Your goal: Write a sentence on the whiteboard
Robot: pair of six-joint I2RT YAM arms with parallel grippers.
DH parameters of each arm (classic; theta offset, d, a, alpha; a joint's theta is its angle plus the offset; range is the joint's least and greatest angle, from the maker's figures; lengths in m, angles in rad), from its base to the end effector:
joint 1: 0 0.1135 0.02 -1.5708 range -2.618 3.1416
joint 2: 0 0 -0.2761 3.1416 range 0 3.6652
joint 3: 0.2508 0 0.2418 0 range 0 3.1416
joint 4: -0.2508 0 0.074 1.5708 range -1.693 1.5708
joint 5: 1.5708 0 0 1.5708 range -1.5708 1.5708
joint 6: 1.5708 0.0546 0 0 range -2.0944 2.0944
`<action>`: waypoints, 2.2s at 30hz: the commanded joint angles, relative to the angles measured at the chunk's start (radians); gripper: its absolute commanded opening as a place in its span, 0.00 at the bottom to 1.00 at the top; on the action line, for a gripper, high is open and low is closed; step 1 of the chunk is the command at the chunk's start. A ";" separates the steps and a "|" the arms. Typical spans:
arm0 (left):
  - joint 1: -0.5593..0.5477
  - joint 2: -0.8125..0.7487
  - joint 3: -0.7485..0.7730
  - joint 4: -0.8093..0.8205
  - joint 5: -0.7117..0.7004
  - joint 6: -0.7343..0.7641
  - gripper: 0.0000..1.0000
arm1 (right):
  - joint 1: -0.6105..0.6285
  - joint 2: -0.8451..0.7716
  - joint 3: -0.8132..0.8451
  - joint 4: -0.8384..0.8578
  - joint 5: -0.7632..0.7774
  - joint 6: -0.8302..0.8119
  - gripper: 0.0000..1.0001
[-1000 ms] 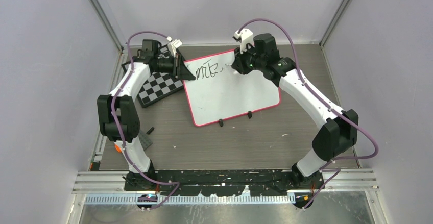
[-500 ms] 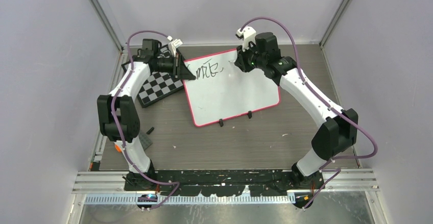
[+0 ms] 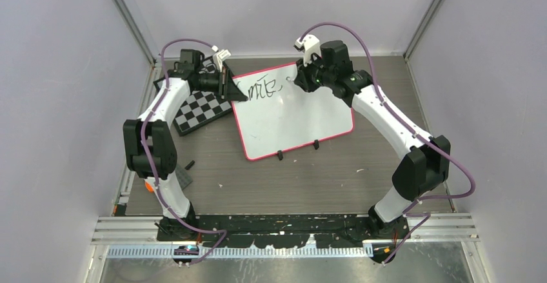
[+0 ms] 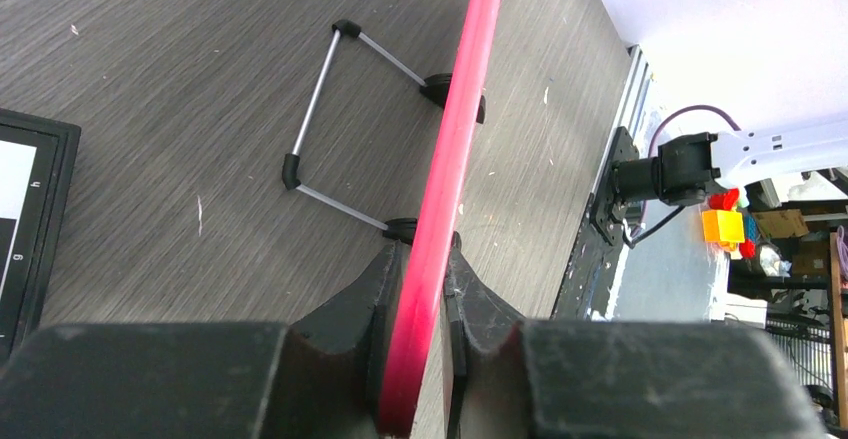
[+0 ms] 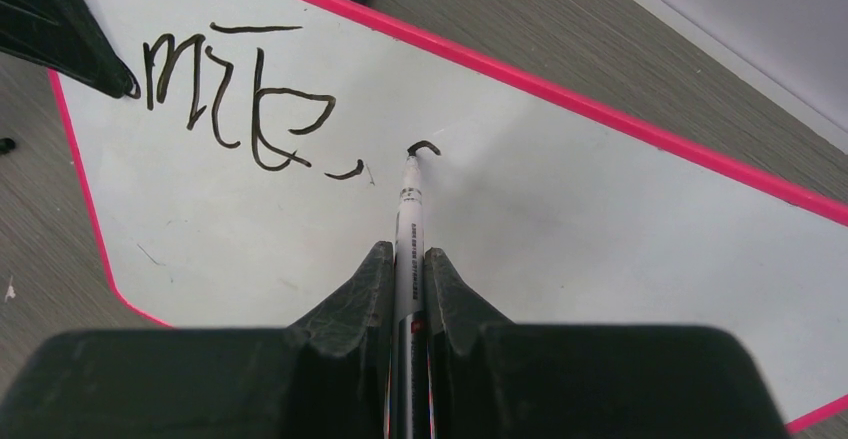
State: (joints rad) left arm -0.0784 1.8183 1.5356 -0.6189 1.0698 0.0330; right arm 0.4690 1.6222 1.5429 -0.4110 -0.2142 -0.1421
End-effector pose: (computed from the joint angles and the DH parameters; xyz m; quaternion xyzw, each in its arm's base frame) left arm 0.3865 -0.0784 0.2949 0.2124 0.8020 -0.4878 0.2715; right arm 0.3380 0.1843 0.3705 -0.3089 0.7966 0.1737 0.4897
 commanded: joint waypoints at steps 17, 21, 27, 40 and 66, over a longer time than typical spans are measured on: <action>0.002 0.019 0.054 -0.009 -0.043 0.024 0.00 | -0.012 -0.048 -0.030 -0.067 0.092 -0.058 0.00; -0.001 0.017 0.052 -0.009 -0.045 0.028 0.00 | -0.006 -0.050 -0.036 -0.087 0.047 -0.059 0.00; -0.007 0.016 0.052 -0.014 -0.049 0.034 0.00 | 0.003 -0.032 0.003 -0.112 -0.049 -0.052 0.00; -0.008 0.024 0.068 -0.044 -0.038 0.064 0.00 | -0.081 -0.076 -0.002 0.007 -0.084 0.049 0.00; -0.009 0.036 0.076 -0.058 -0.041 0.079 0.00 | -0.095 -0.025 0.029 -0.045 0.054 -0.023 0.00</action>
State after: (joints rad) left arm -0.0875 1.8404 1.5768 -0.6712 1.0962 0.0860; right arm 0.3897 1.6169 1.5467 -0.4545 -0.2413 -0.1387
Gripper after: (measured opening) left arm 0.156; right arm 0.185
